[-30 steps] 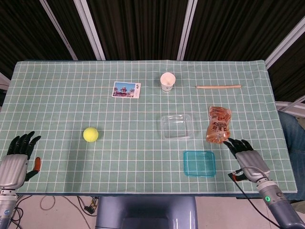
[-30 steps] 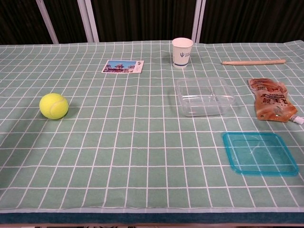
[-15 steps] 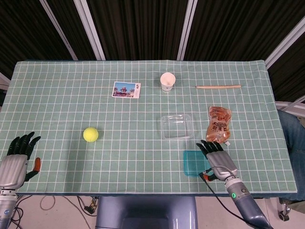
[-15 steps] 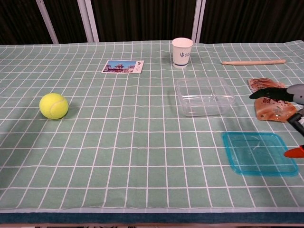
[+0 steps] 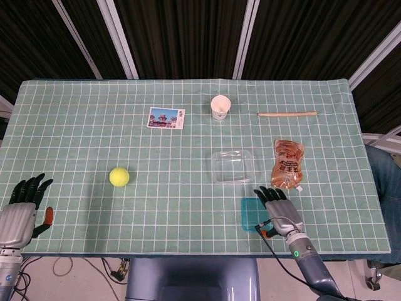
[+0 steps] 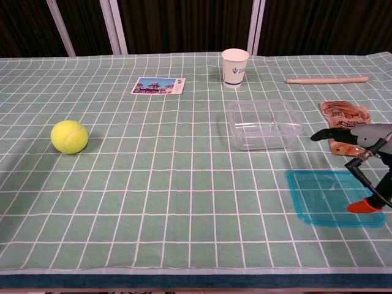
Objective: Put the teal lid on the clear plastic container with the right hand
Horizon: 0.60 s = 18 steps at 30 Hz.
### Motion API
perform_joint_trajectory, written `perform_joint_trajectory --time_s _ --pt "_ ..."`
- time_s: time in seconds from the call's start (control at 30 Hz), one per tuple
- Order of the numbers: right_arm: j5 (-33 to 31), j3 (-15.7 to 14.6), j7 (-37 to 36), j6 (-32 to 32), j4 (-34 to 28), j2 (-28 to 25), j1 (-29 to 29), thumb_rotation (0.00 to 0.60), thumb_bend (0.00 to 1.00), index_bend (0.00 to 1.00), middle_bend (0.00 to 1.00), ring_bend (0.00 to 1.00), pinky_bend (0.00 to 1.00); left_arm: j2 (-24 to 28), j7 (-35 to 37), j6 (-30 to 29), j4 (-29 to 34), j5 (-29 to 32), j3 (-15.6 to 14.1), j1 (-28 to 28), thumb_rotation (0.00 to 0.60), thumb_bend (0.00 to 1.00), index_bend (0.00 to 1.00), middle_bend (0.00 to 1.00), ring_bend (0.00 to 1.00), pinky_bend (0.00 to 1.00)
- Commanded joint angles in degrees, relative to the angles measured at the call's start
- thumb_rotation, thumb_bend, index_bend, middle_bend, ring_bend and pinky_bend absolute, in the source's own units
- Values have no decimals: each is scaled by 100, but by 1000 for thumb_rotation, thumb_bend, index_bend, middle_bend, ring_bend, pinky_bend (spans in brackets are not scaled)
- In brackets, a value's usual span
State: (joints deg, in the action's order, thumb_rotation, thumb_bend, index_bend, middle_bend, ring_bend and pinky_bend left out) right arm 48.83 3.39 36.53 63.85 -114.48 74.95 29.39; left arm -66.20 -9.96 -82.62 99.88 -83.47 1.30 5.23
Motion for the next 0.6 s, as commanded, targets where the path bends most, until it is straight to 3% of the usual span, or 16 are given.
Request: perform_joint_trajectory --time_s 0.03,0.6 --pt "-83 -19 27 62 76 106 26 600 210 6 10 0 0 3 1 0 6 -2 -2 0 600 564 119 0 0 0" --pt "-115 -165 44 230 413 423 75 600 210 7 101 0 0 22 23 69 42 91 1 15 600 564 119 0 0 0"
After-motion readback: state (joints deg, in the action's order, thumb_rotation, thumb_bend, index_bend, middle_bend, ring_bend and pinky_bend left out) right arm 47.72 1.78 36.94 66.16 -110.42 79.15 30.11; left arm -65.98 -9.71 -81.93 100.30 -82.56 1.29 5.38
